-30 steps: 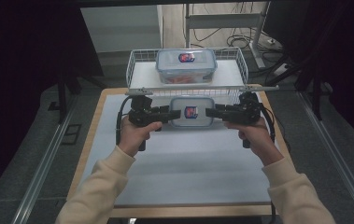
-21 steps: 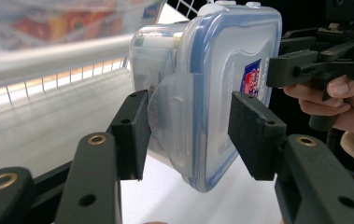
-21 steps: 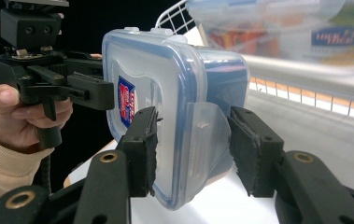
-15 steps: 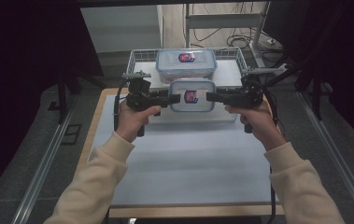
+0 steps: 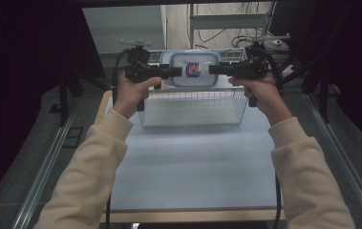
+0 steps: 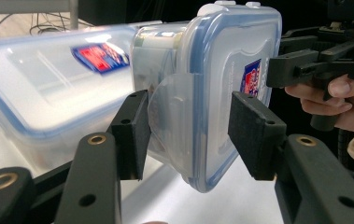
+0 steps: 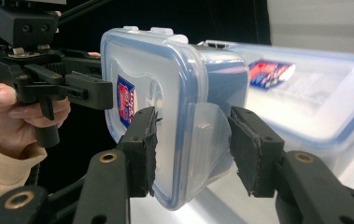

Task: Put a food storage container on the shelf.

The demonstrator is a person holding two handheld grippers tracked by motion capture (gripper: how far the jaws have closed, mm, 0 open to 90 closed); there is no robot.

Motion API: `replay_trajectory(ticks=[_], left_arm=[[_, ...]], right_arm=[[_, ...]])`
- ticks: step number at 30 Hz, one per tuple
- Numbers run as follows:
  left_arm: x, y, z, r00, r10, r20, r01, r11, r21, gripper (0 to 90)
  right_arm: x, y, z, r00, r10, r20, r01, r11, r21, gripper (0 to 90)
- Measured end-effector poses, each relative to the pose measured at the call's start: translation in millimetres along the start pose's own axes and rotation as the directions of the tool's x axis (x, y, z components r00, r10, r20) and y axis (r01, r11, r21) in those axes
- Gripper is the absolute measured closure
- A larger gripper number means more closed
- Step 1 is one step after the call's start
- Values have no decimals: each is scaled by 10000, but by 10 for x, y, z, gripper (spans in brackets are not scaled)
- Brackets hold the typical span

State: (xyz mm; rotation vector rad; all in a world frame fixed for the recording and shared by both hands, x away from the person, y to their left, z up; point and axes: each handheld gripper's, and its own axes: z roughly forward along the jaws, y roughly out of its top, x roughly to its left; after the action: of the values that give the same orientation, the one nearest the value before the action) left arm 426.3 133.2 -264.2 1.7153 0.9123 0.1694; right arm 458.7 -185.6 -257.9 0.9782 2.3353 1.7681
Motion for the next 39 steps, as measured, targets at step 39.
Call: replay_trajectory(ticks=[39], left_arm=[[806,308,489,9638,-2646,335,2655,9638,-263,388]], right_arm=[[-785,432,587,9773,2098,288,-2104,9774,211,450]])
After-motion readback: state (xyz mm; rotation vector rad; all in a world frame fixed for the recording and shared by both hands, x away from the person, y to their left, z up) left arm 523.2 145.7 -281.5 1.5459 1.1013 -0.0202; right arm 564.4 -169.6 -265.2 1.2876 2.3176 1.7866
